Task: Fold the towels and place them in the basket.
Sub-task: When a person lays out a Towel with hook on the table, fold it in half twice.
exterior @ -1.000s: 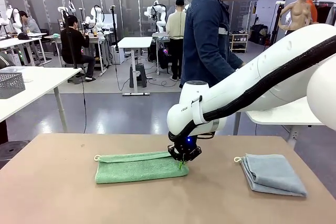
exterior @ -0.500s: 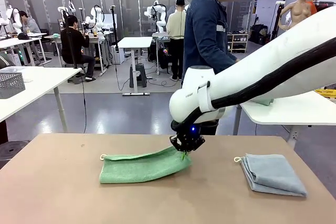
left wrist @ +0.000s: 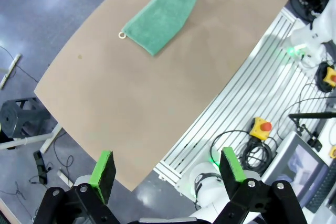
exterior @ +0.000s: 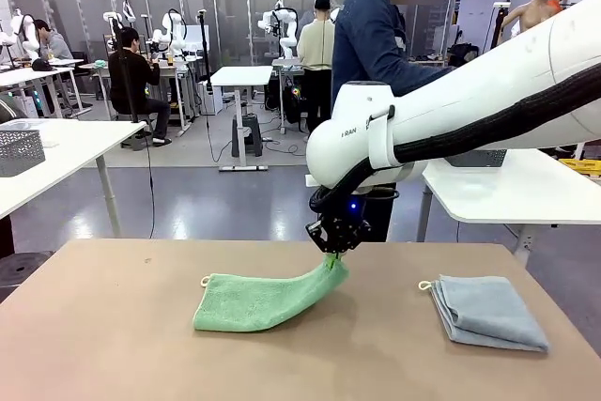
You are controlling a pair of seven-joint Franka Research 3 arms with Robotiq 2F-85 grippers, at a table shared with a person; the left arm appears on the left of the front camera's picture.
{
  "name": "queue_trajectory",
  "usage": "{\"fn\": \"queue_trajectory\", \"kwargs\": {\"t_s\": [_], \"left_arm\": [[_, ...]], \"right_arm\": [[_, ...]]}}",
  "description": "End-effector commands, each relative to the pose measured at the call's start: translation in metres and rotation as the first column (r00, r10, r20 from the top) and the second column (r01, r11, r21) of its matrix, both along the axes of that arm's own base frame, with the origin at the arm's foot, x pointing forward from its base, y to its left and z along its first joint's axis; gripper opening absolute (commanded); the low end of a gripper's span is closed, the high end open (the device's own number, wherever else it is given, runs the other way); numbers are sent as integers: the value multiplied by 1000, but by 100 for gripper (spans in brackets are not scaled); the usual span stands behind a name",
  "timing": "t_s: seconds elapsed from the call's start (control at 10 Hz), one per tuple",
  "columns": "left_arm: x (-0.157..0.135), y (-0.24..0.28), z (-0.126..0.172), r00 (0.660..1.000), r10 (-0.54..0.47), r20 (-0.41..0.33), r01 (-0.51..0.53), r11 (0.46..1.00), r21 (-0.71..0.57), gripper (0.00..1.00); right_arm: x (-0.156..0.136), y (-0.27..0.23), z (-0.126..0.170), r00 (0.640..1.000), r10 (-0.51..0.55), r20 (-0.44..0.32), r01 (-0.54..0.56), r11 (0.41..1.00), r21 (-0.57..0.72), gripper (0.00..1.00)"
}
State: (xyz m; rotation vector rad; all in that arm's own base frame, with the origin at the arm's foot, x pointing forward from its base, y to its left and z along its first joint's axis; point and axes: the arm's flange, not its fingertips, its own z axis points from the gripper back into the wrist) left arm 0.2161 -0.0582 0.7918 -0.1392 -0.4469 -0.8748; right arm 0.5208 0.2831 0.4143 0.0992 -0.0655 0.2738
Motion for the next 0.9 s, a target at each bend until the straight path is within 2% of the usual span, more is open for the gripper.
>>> {"fn": "queue_trajectory", "kwargs": {"t_s": [0.0,0.2,0.4,0.6,0.8], "left_arm": [[-1,0,0,1000,0,-2,0,1000,1,100],[-1,0,0,1000,0,-2,0,1000,1,100],[-1,0,0,1000,0,-2,0,1000,1,100],[-1,0,0,1000,0,-2,0,1000,1,100],[-1,0,0,1000,0,-2,0,1000,1,100]], "right_arm": [[-7,2,15,997,8,77,-2,997,-75,0],[-13,-4,33,987,9,158,25,977,-214,0],[-17,-14,50,982,31,188,28,952,-305,0],[-21,1,67,978,80,194,-12,945,-328,0],[-16,44,66,973,153,172,-84,931,-355,0]]}}
